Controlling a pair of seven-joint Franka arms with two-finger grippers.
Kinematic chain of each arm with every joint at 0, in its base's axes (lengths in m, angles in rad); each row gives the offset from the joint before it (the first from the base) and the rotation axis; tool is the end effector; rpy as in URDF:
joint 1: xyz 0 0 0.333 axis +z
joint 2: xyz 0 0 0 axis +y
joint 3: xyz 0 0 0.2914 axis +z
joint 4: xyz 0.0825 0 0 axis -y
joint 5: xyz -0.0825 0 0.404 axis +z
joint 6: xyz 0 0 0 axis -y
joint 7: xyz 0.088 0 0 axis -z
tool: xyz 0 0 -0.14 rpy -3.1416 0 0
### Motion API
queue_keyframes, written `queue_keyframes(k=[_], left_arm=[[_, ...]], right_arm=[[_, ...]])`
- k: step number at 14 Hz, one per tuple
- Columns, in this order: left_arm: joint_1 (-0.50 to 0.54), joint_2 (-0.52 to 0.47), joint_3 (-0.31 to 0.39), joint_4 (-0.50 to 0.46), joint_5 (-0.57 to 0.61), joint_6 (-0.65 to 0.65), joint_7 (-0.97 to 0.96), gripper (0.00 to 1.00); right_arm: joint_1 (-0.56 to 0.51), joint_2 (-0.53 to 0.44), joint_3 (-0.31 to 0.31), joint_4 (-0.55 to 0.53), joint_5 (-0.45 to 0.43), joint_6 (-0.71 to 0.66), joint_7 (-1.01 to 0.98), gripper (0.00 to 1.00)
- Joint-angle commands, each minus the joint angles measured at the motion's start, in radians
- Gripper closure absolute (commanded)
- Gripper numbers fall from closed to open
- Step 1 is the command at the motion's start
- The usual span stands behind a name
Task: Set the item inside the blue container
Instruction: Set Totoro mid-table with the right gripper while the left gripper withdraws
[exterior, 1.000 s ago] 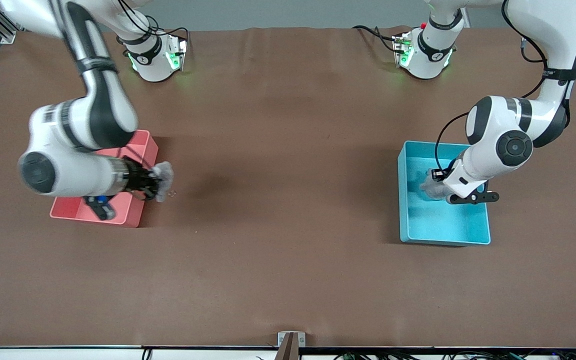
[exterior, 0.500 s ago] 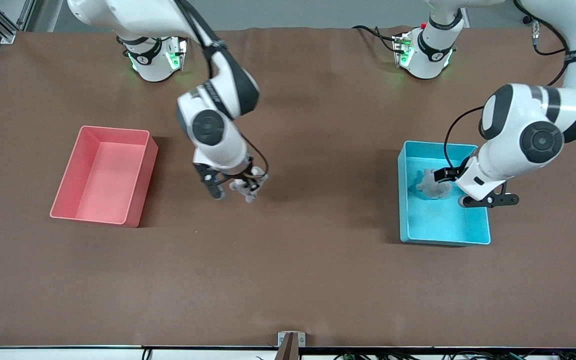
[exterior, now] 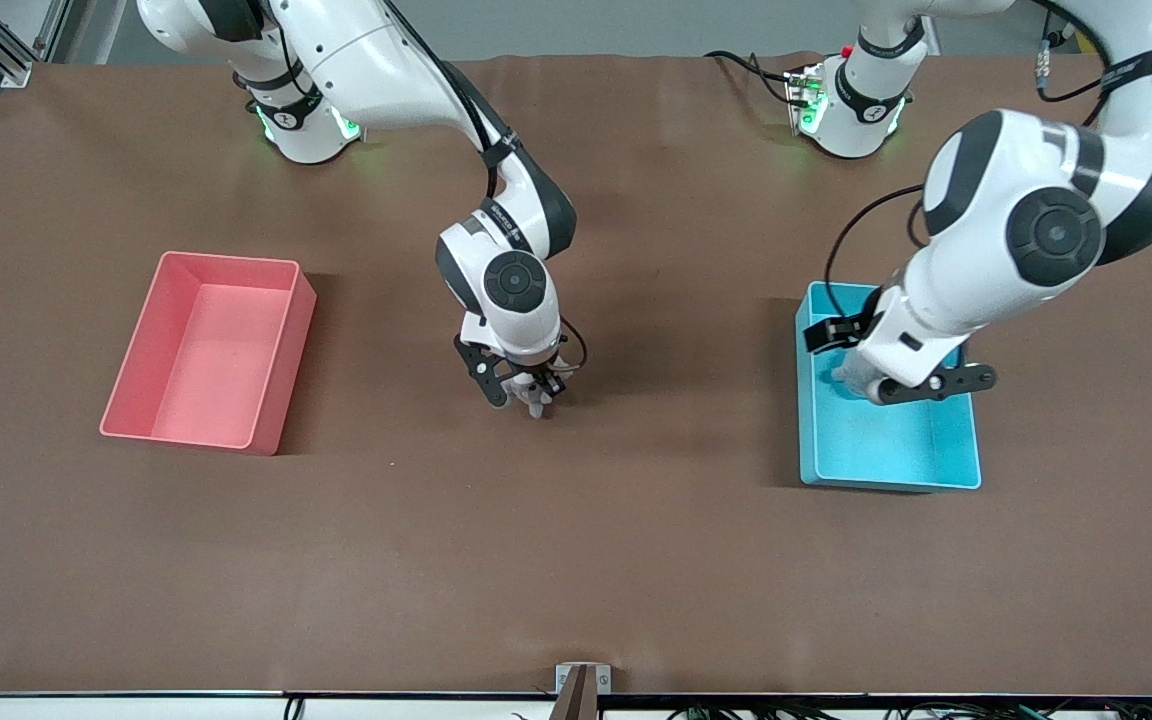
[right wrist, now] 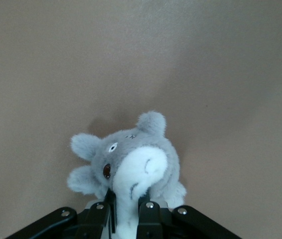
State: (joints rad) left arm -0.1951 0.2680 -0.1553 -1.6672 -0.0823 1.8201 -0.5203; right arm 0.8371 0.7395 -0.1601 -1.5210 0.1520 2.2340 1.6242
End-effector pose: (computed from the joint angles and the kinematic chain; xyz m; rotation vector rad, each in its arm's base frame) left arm 0.5950 -0.2218 0.3787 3.0564 0.3034 -0.2343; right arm 0.5390 0.4580 0.1621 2.7476 -1.5037 -0.0254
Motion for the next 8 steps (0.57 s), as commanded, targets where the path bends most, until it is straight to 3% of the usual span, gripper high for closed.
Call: queue_keyframes(k=[1, 2, 3, 5, 8], left_arm=[[-0.064, 0.083, 0.002, 0.047, -0.039, 0.080, -0.160, 0.00], [-0.091, 0.106, 0.002, 0.047, -0.051, 0.115, -0.215, 0.00], [-0.116, 0.126, 0.002, 0.047, -0.059, 0.152, -0.258, 0.00], [-0.168, 0.164, 0.003, 0.047, -0.062, 0.226, -0.384, 0.00], [-0.234, 0.213, 0.003, 0.046, -0.054, 0.316, -0.525, 0.00]], right_arm=[[0.005, 0.026, -0.002, 0.018, -0.014, 0.010, 0.014, 0.72], [-0.003, 0.026, -0.002, 0.018, -0.012, 0.009, 0.010, 0.26], [-0.004, 0.024, -0.002, 0.018, -0.012, 0.006, 0.002, 0.00], [-0.018, 0.020, -0.002, 0.054, -0.008, -0.010, -0.032, 0.00], [-0.076, 0.008, -0.001, 0.134, 0.014, -0.137, -0.118, 0.00]])
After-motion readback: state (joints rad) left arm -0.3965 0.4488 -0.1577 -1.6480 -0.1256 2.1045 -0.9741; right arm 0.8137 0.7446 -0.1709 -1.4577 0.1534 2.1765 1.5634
